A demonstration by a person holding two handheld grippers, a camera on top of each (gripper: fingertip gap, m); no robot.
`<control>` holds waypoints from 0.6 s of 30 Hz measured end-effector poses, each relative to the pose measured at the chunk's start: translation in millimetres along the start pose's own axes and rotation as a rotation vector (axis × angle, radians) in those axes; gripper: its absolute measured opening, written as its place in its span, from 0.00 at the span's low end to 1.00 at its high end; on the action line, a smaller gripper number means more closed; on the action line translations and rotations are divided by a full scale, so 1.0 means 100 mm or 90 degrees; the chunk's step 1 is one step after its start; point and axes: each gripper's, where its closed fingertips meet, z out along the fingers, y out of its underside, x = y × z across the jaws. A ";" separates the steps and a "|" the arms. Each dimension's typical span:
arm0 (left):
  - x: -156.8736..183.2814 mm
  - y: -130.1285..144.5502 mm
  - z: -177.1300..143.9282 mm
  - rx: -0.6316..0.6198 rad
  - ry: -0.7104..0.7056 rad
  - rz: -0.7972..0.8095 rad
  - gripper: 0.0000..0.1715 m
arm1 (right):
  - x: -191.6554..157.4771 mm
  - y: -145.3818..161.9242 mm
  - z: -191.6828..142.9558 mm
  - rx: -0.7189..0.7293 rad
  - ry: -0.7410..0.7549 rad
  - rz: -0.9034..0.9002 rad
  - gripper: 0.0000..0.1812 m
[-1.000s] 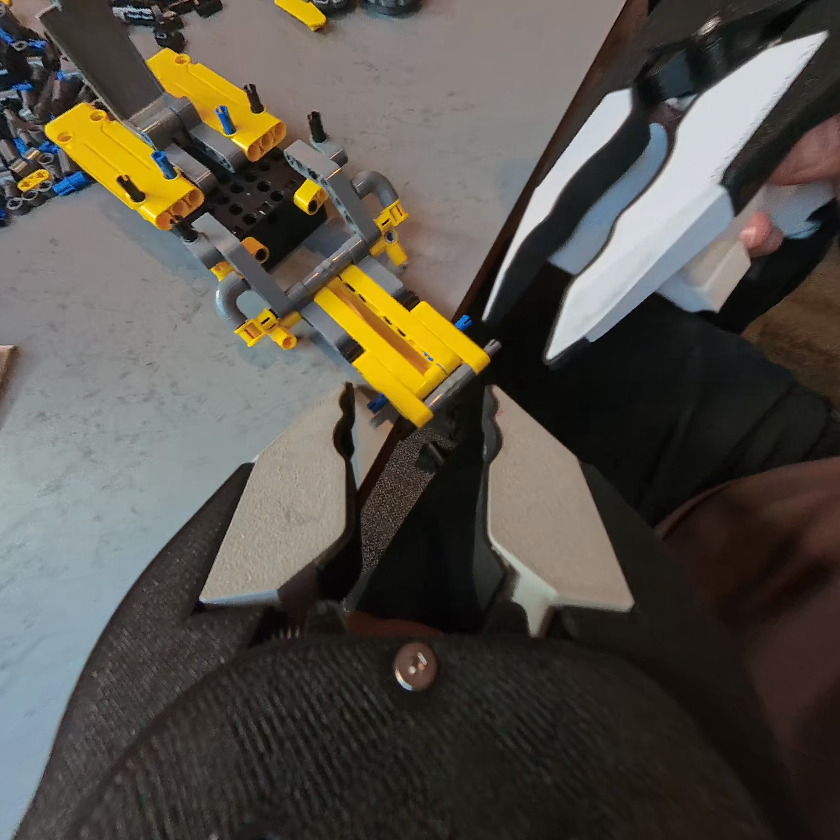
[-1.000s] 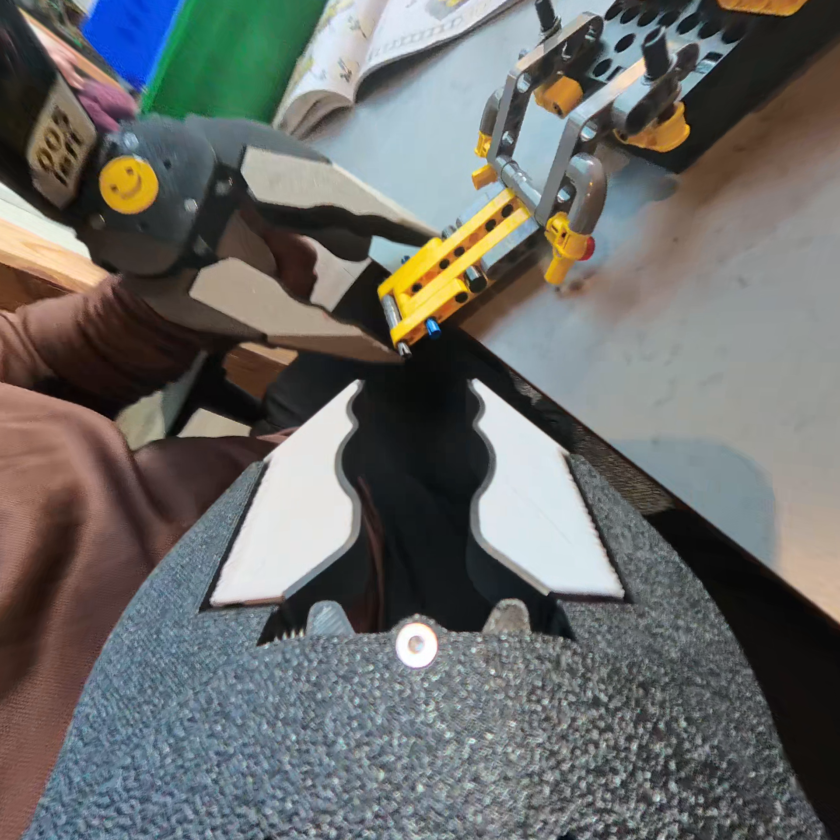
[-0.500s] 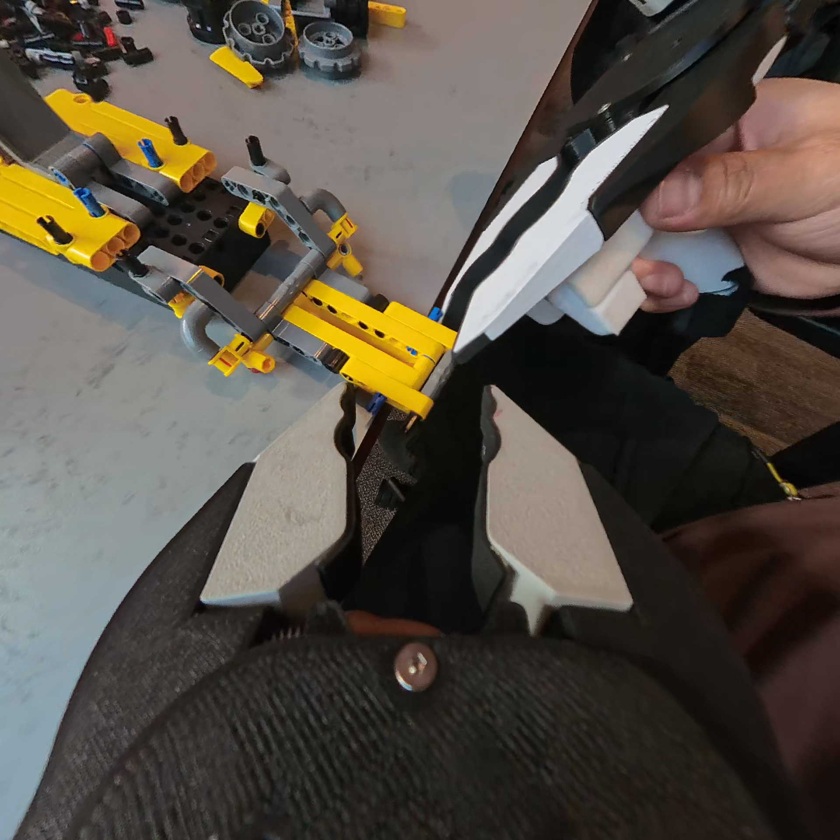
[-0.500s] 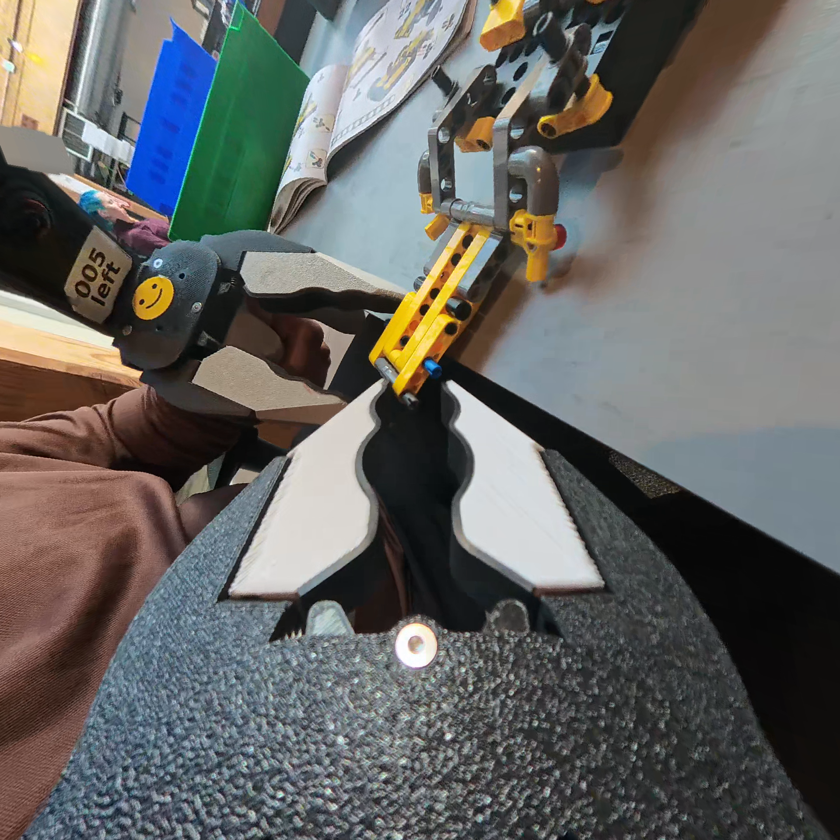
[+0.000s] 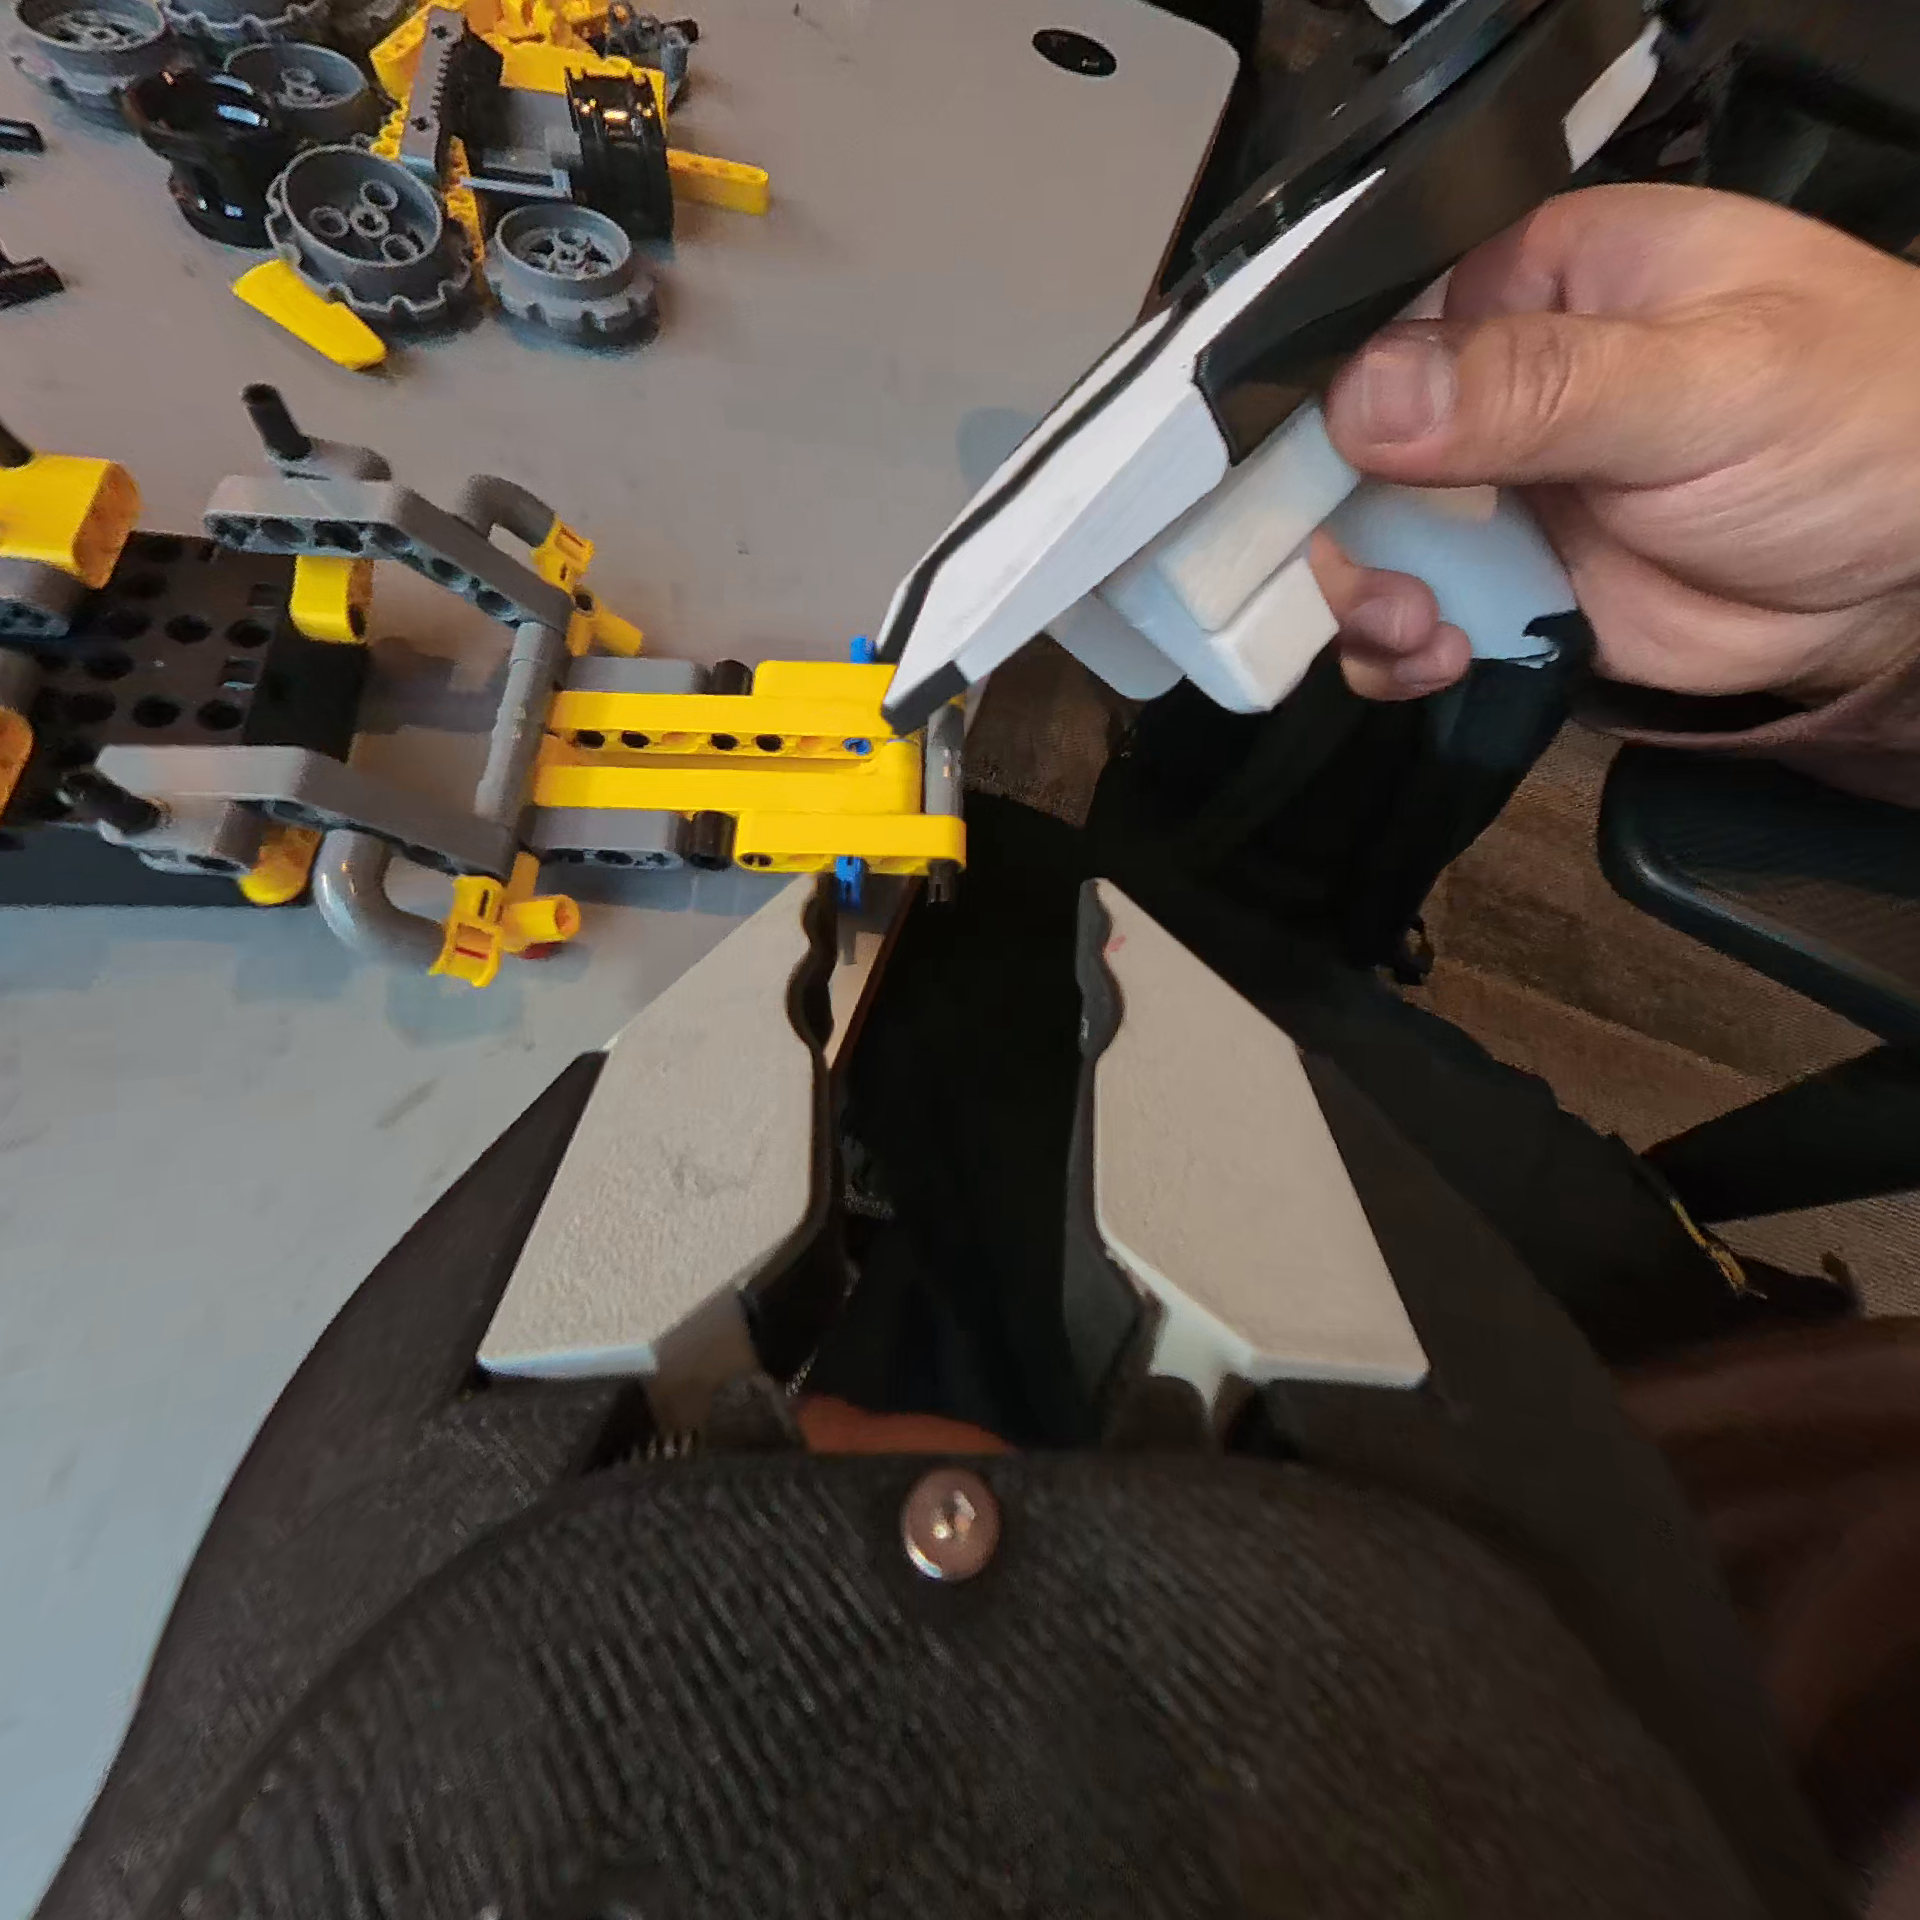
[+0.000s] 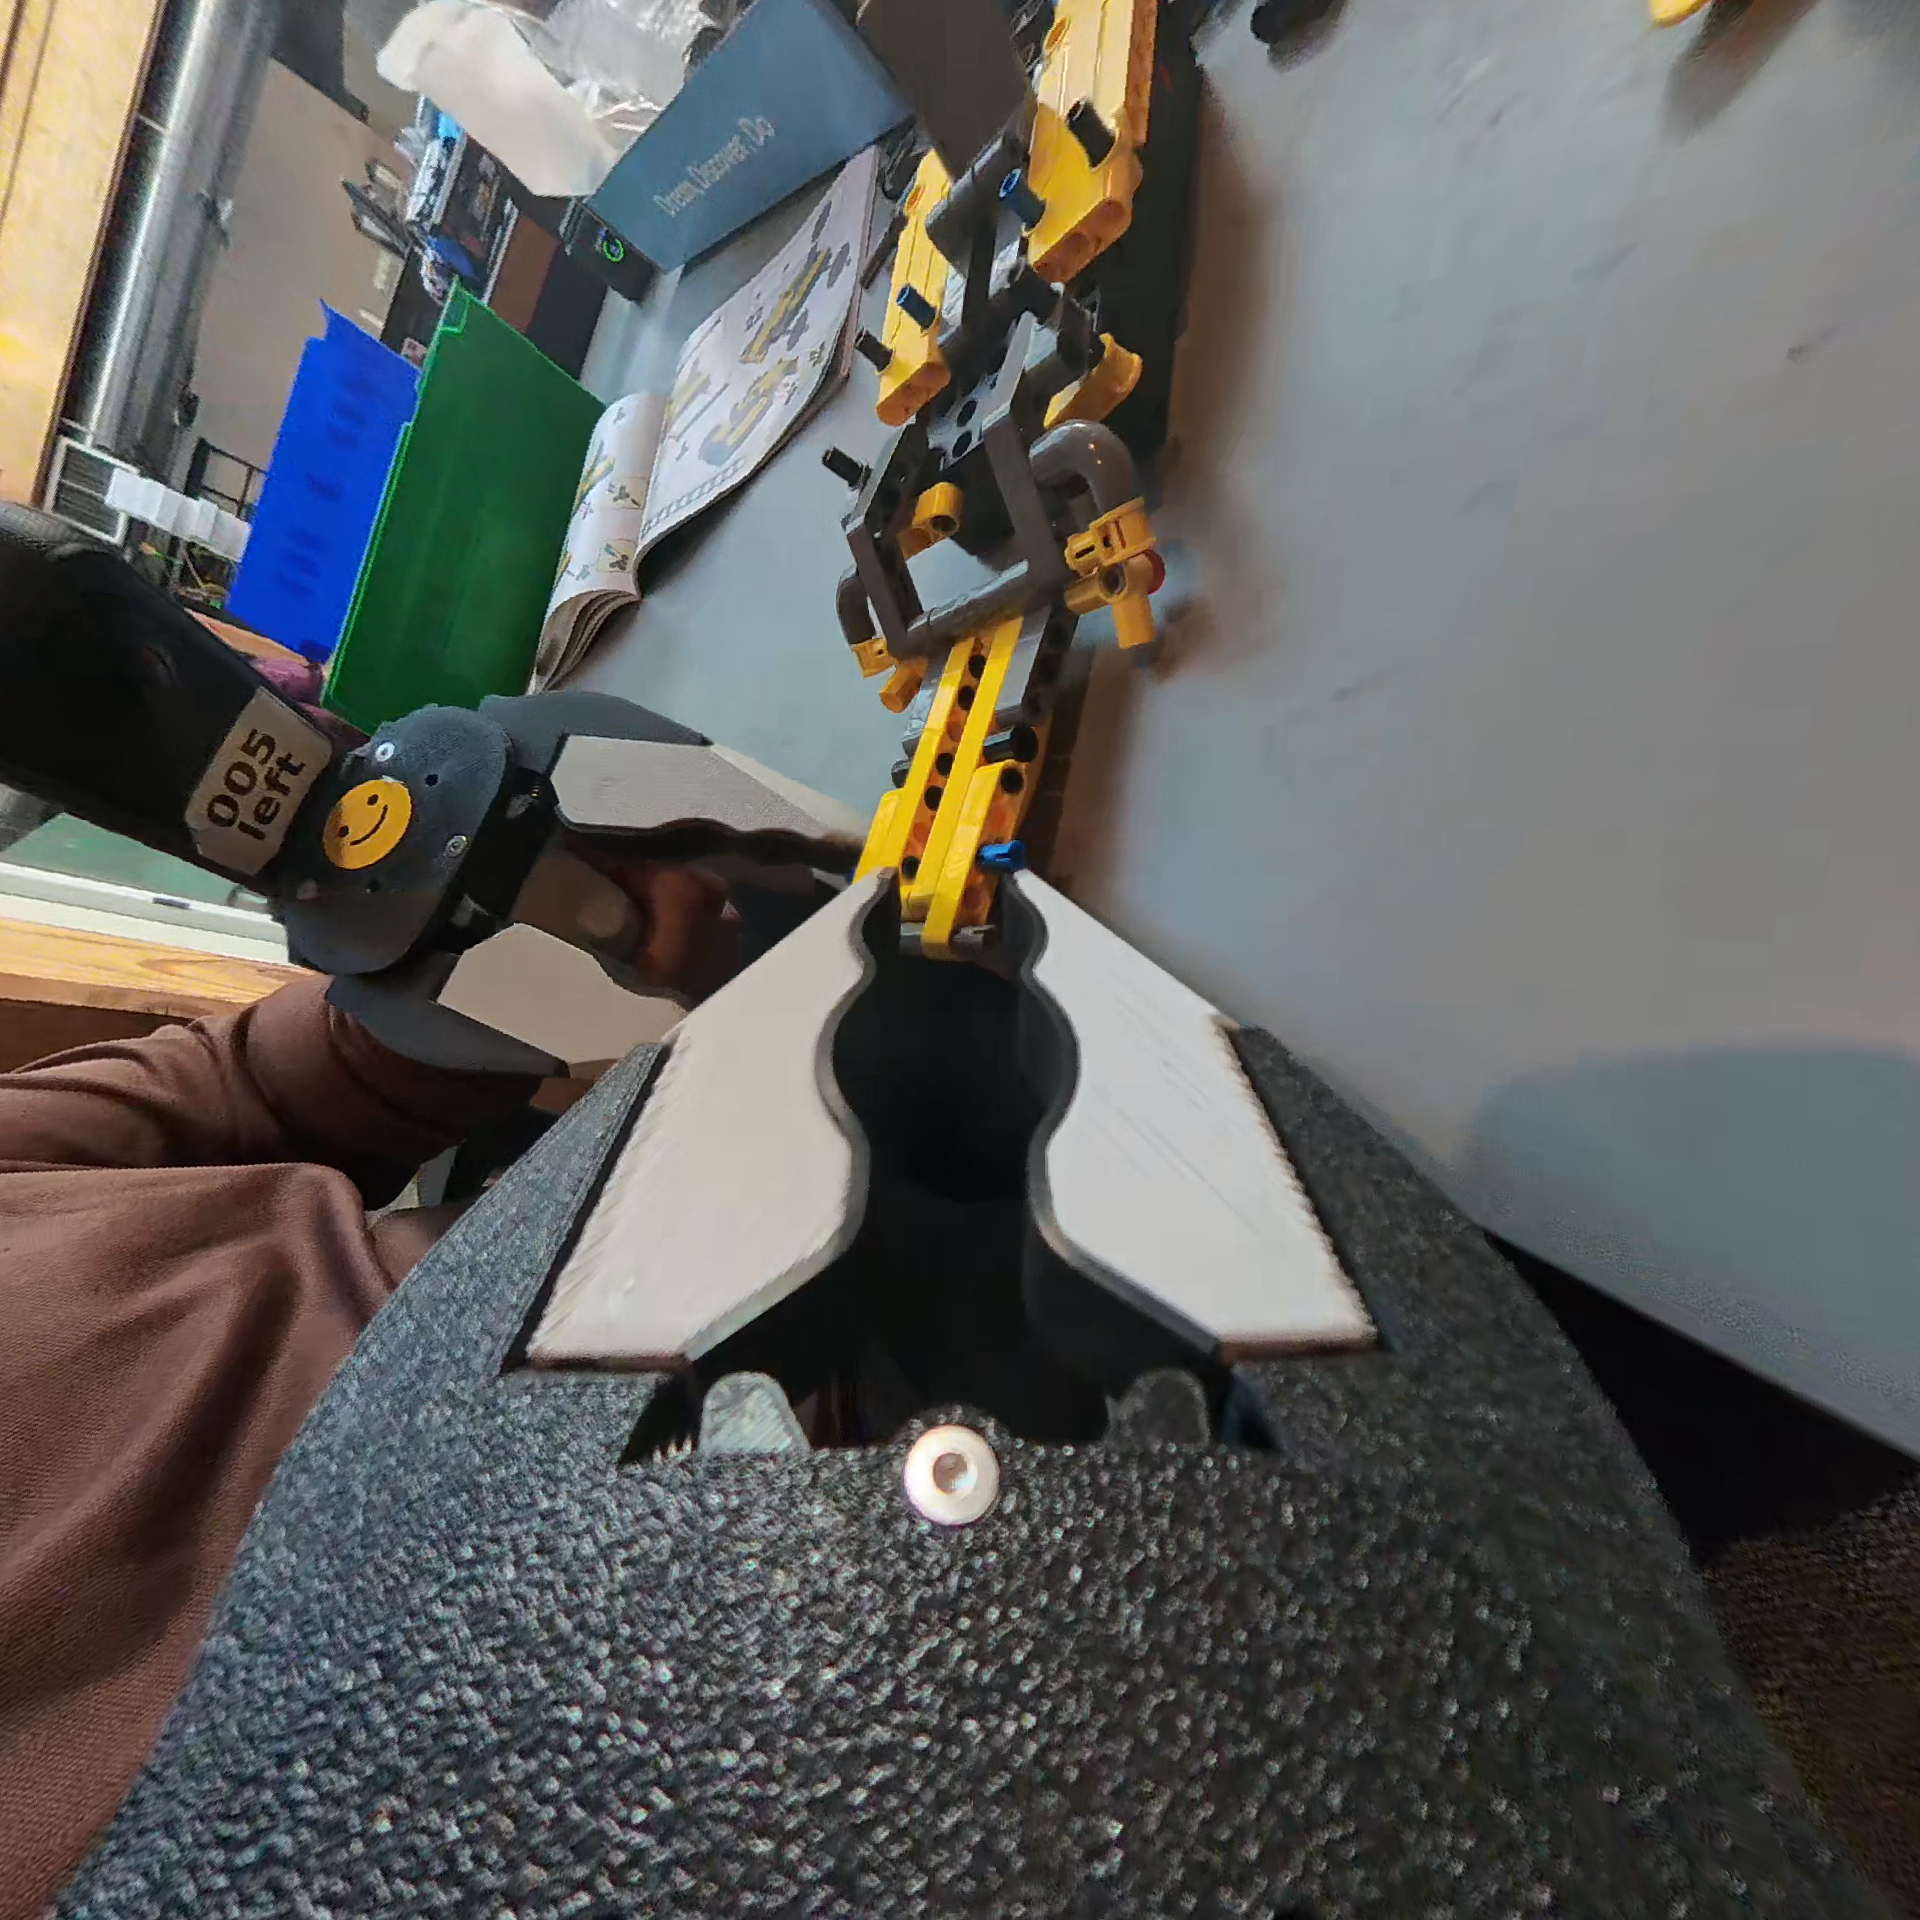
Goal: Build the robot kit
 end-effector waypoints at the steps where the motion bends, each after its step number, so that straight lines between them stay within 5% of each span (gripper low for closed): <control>1: 0.01 -0.03 0.04 0.004 0.002 0.000 0.24 | 0.03 -0.02 -0.02 -0.002 0.005 -0.001 0.09; 10: 0.09 -0.30 0.32 0.031 0.056 -0.029 0.15 | 0.25 -0.25 -0.16 0.005 0.031 0.000 0.10; 18: 0.03 -0.22 0.03 0.045 0.009 0.022 0.28 | 0.32 -0.22 -0.12 -0.009 0.051 -0.018 0.13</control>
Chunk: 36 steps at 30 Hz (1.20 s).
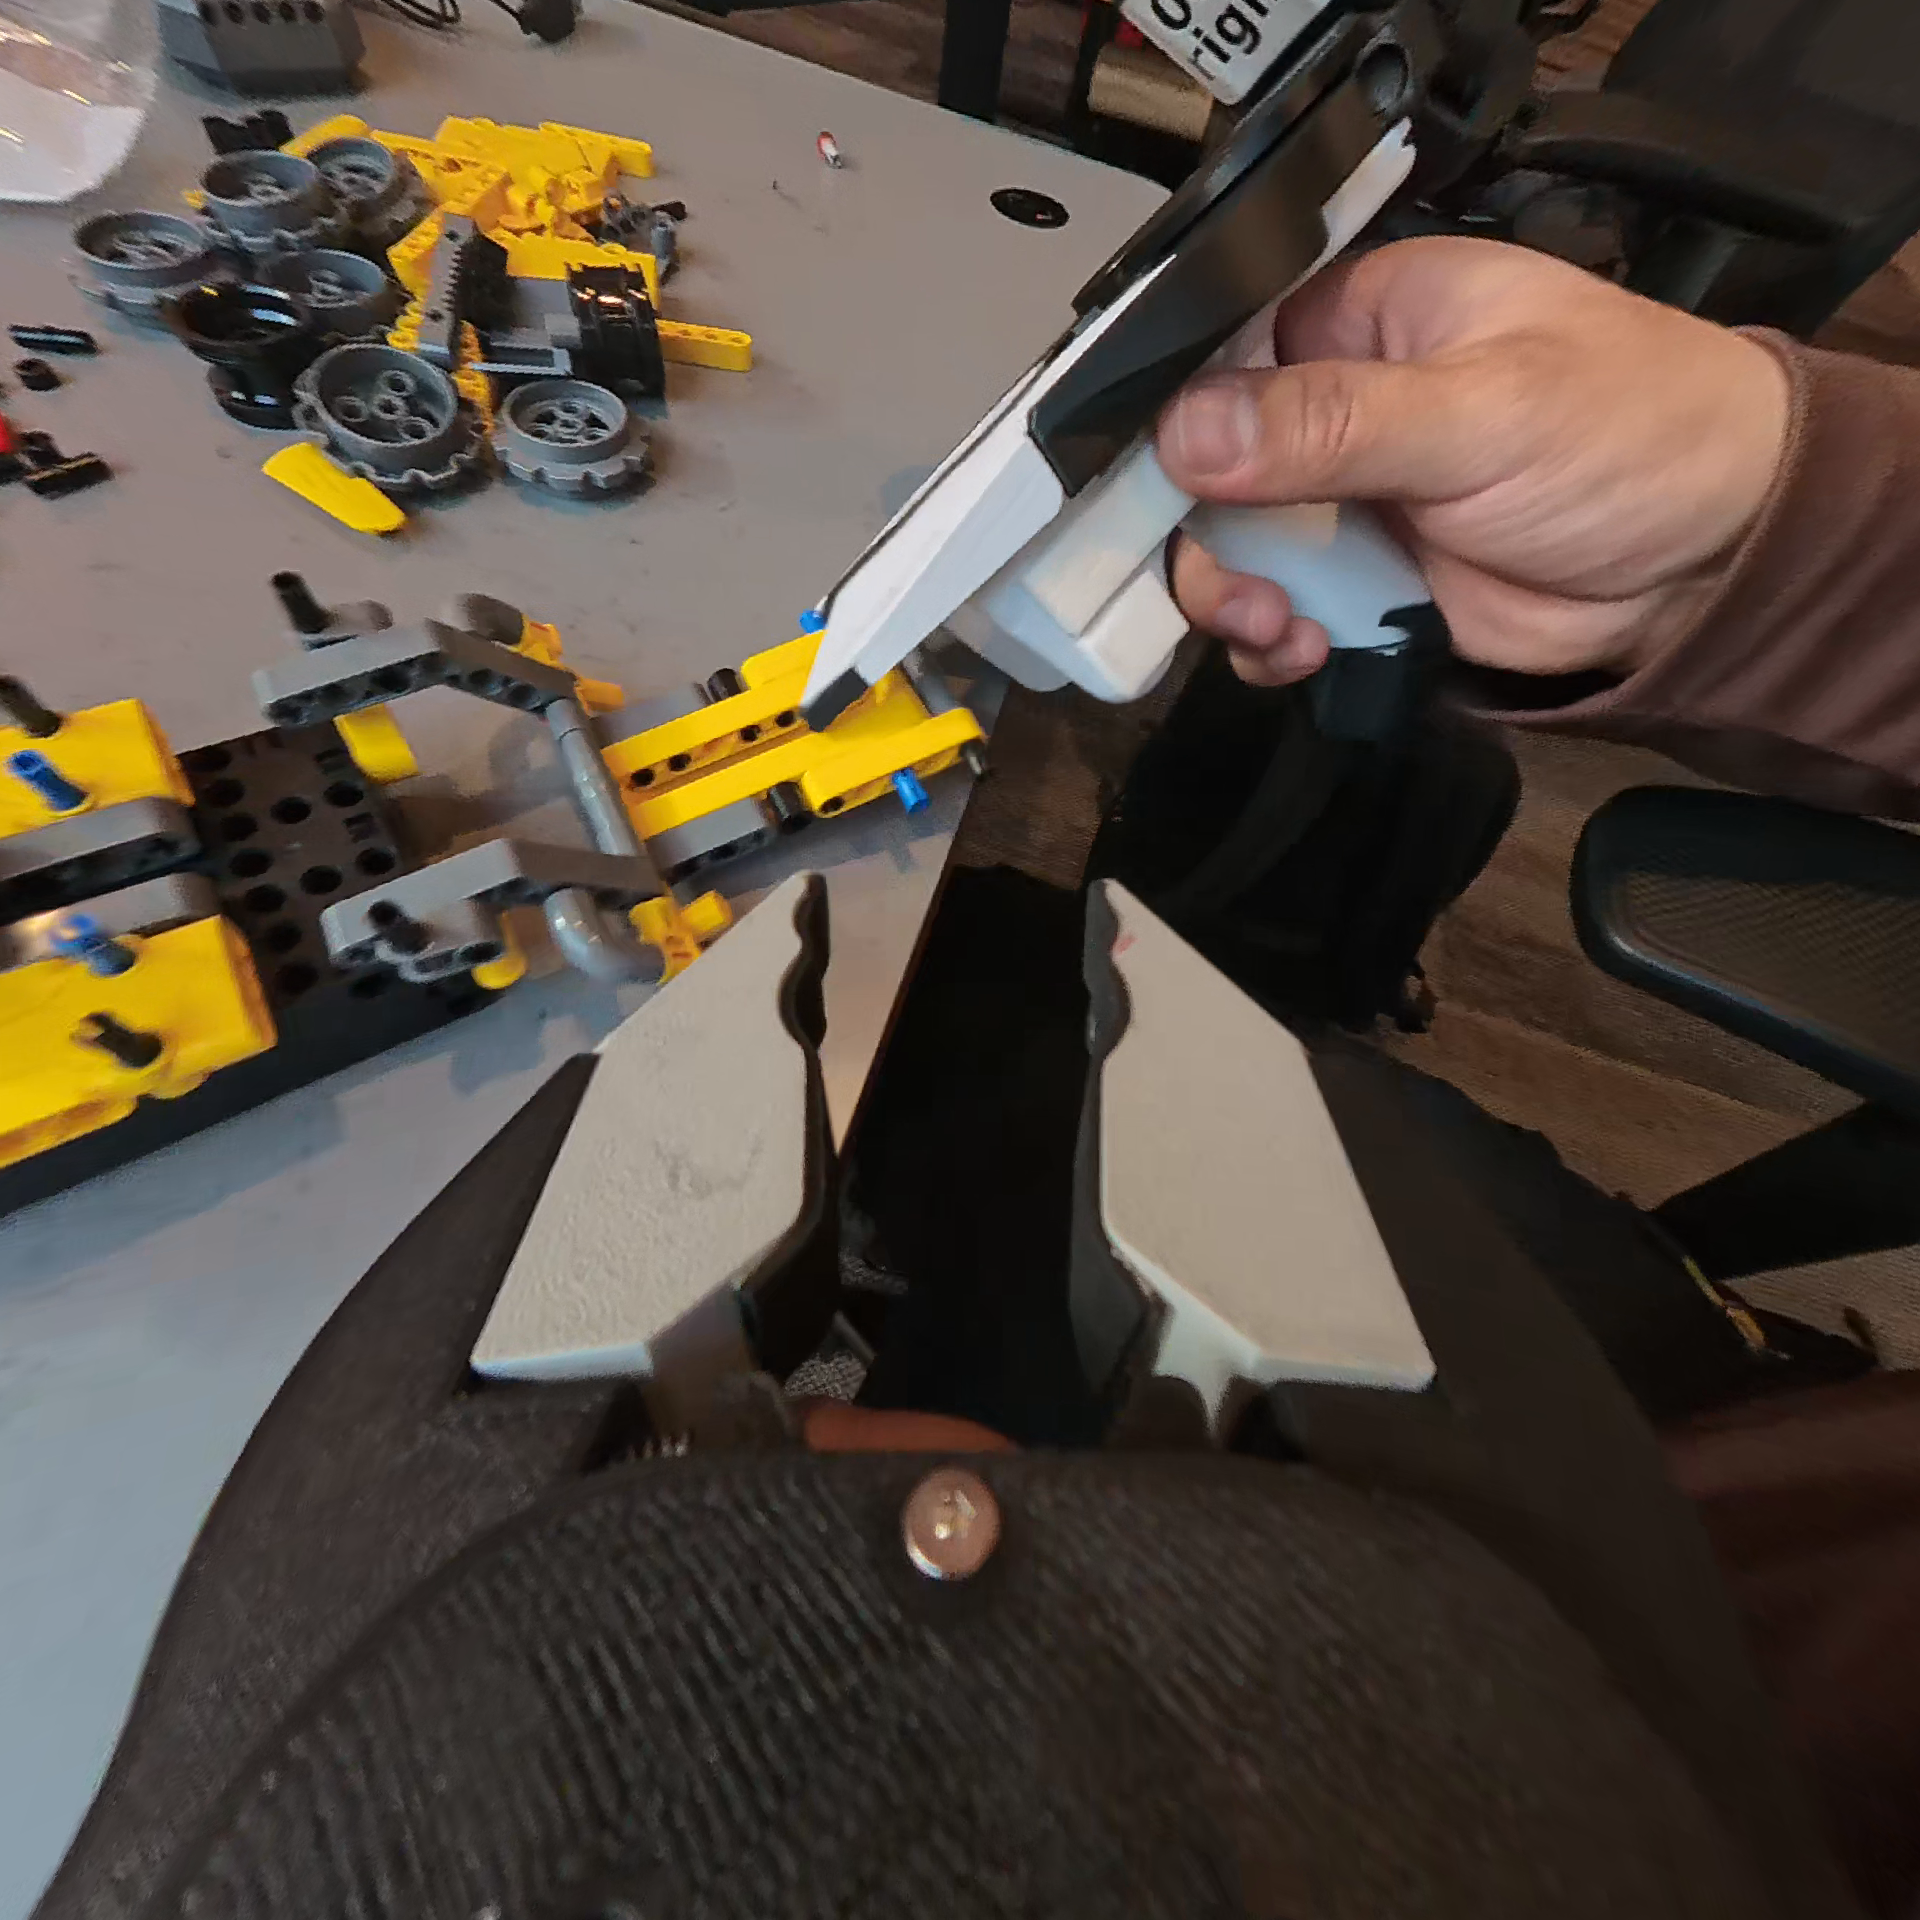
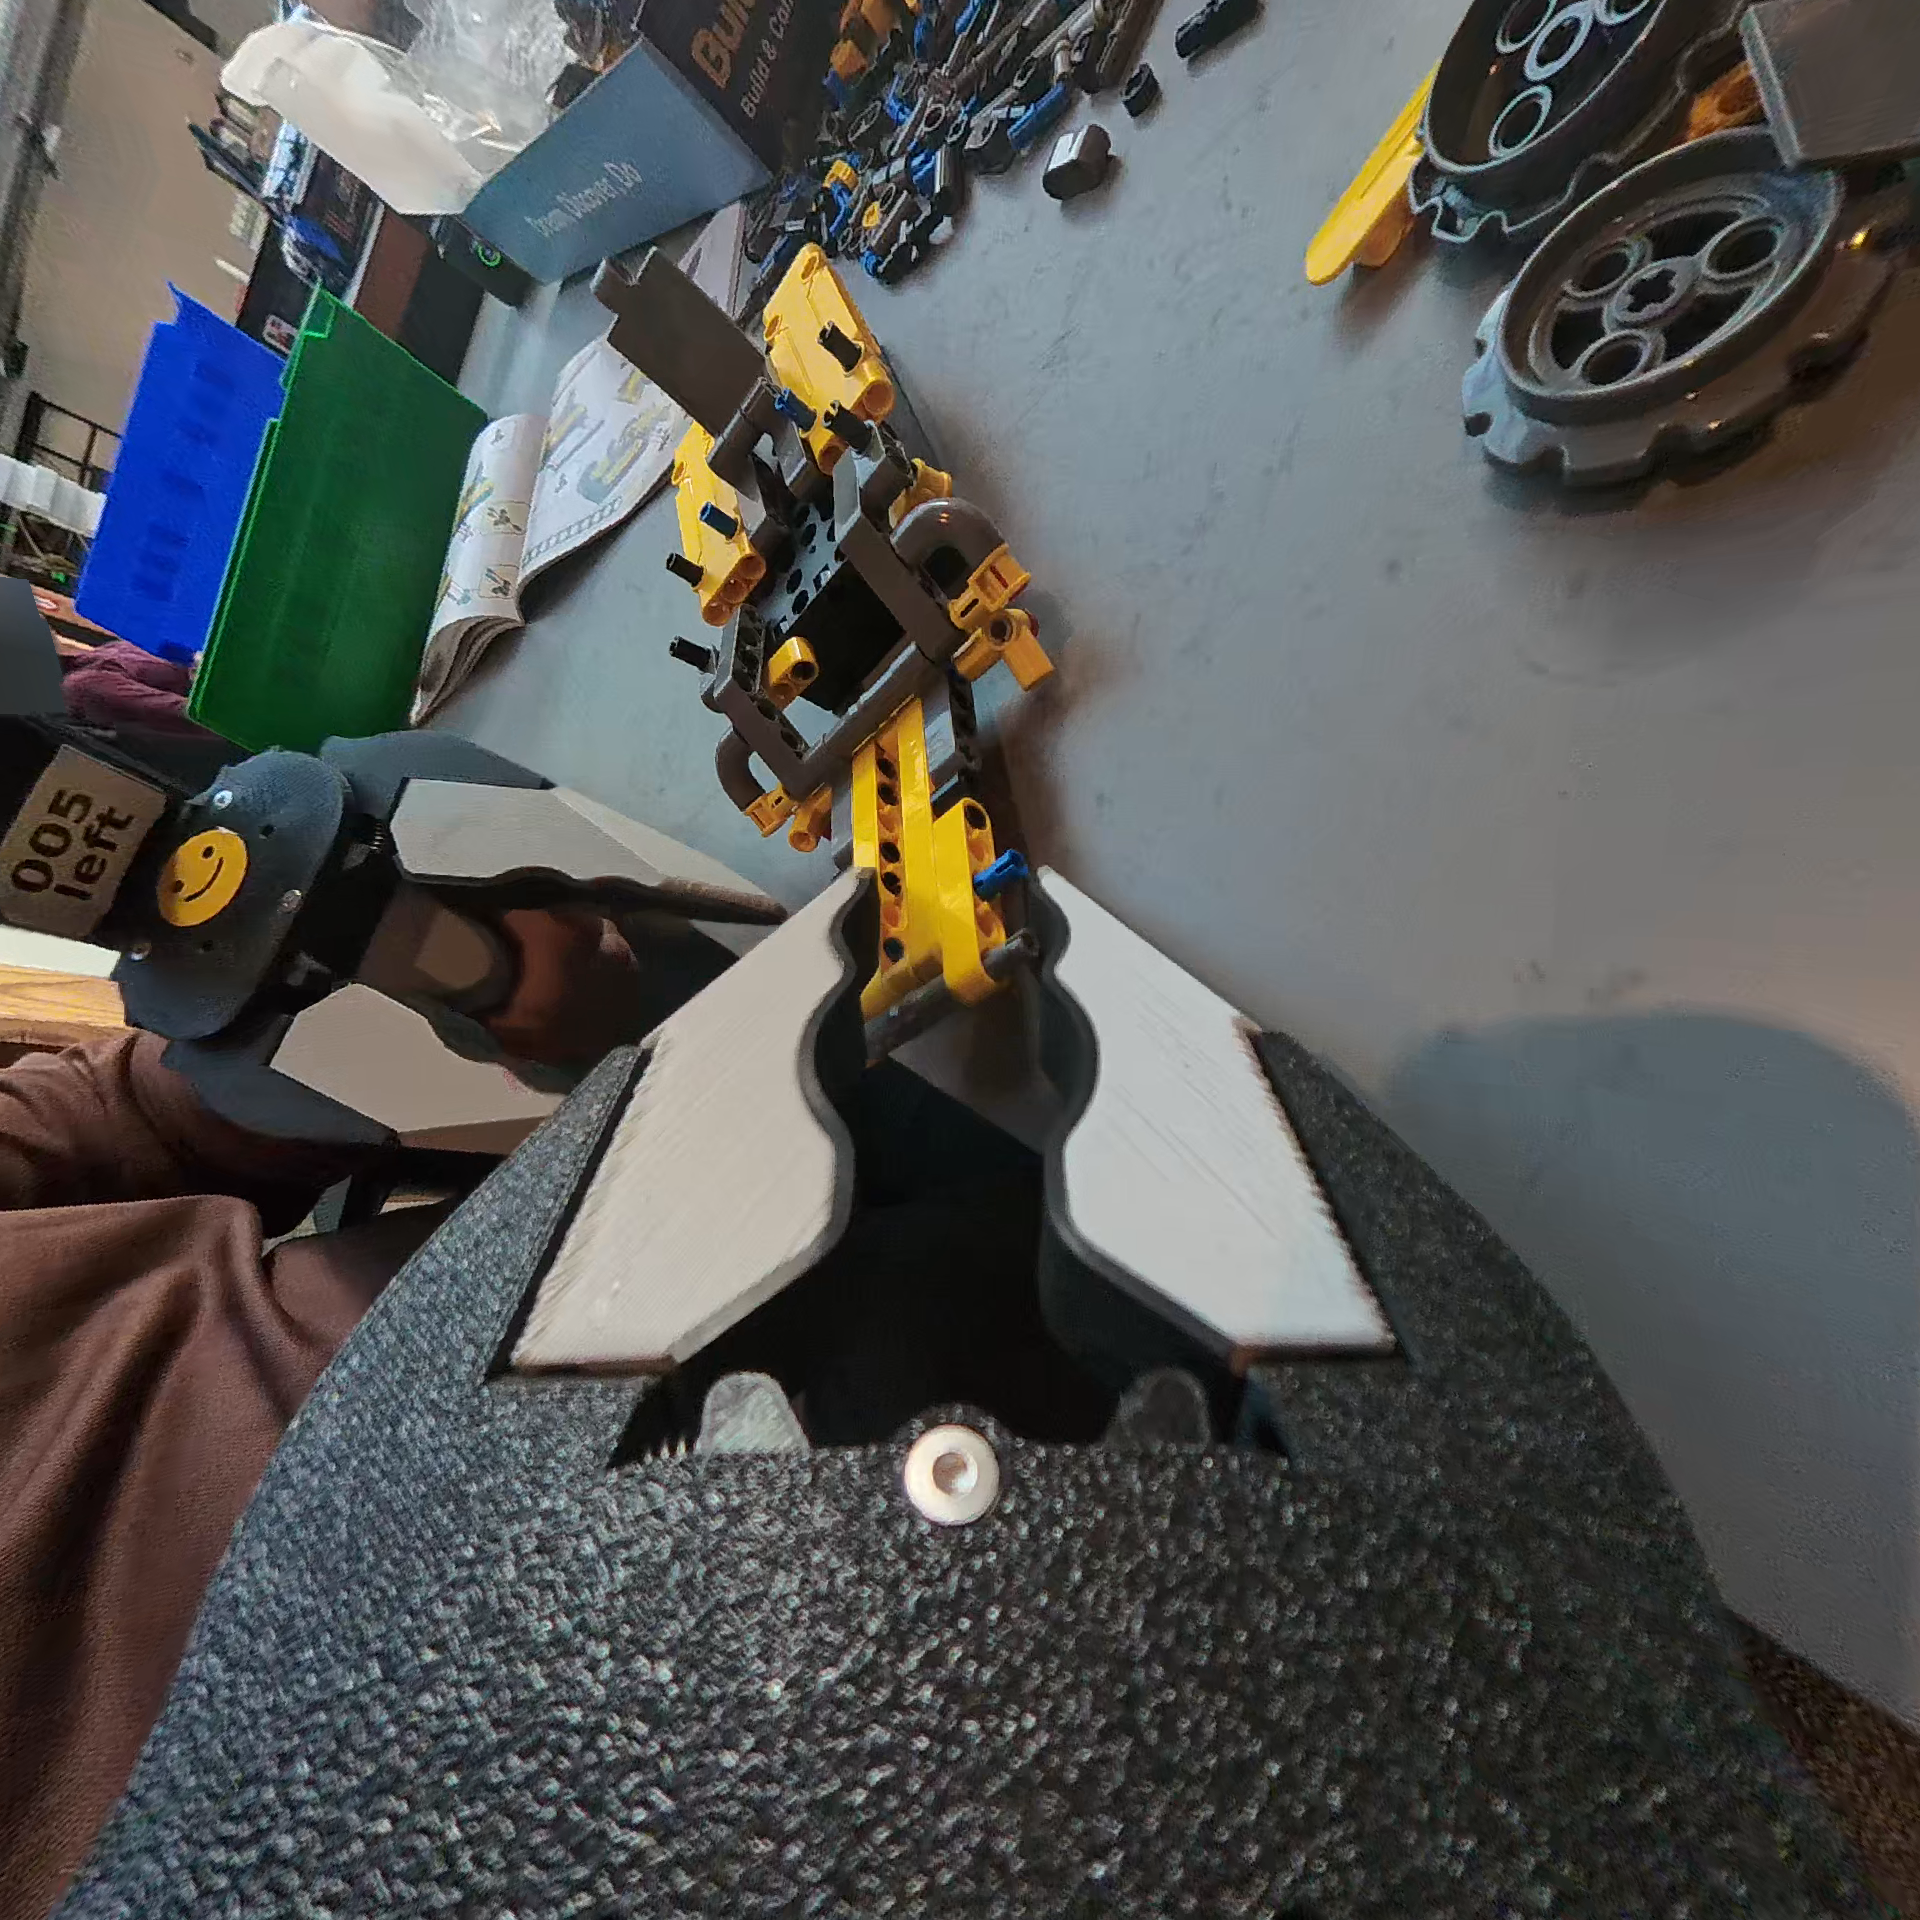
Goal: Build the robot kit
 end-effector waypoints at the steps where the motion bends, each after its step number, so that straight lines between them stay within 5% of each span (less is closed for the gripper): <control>1: -0.04 0.00 -0.05 0.004 -0.014 0.006 0.27 | 0.00 -0.01 0.00 0.000 -0.001 -0.001 0.13; 13: -0.13 0.00 0.05 -0.005 -0.023 0.005 0.27 | 0.10 -0.15 0.03 -0.033 0.023 -0.005 0.11; 20: -0.65 -0.26 -0.47 0.034 -0.131 0.108 0.25 | 0.25 -0.26 -0.22 -0.016 0.118 -0.103 0.20; 22: -0.72 -0.38 -0.58 0.034 -0.091 0.135 0.26 | 0.17 -0.29 -0.25 -0.014 0.145 -0.176 0.20; 27: -0.92 -0.11 -0.56 -0.071 -0.095 0.289 0.29 | -0.47 -0.26 0.13 -0.036 0.070 -0.350 0.16; 36: -0.92 -0.03 -0.43 -0.028 -0.120 0.387 0.25 | -0.55 -0.36 0.67 -0.105 0.083 -0.417 0.15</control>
